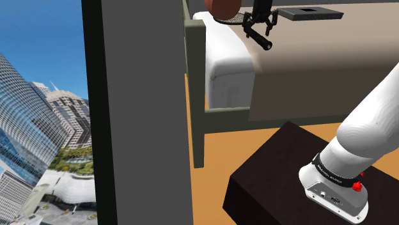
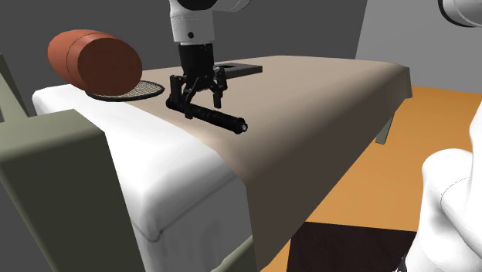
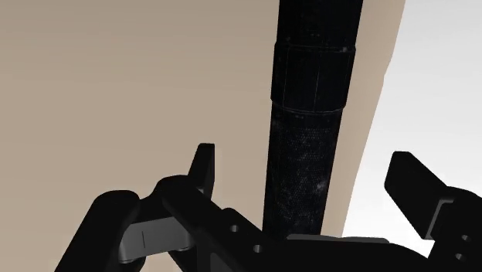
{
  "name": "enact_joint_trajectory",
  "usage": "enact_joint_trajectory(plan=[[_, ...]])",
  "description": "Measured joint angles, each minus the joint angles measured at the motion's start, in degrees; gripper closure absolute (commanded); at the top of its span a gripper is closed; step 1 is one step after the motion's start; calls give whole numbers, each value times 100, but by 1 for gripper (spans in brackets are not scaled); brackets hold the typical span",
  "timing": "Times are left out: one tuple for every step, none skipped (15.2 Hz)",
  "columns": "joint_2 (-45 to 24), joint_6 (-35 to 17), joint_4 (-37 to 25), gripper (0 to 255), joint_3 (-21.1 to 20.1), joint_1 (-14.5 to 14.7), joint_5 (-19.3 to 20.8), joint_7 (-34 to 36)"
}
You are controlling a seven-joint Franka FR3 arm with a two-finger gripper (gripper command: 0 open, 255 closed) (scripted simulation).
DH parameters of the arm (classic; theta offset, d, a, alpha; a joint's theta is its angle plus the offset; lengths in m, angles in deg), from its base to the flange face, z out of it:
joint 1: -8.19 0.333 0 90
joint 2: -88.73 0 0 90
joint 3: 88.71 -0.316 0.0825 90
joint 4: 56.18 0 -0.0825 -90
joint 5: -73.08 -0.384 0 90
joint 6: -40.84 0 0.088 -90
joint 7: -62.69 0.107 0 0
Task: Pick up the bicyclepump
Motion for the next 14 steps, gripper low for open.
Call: enact_joint_trajectory(plan=[[5,-30,35,255,-1,1,1,3],[9,-46,54,255,-1,1,2,4],[11,-55,64,255,0,0,3,4],[12,-60,70,255,0,0,3,4],[13,-62,73,255,0,0,2,4],[14,-63,74,255,-1,1,2,5],[14,-64,74,255,-1,1,2,5],[15,-65,75,255,-1,1,2,5],[15,-65,75,255,-1,1,2,5],[15,-65,75,255,-1,1,2,5],[12,-63,71,255,-1,0,1,3],[2,-29,29,255,0,0,0,2],[-20,35,-56,255,1,-1,-2,-4],[-19,97,-118,255,-1,1,-2,0]])
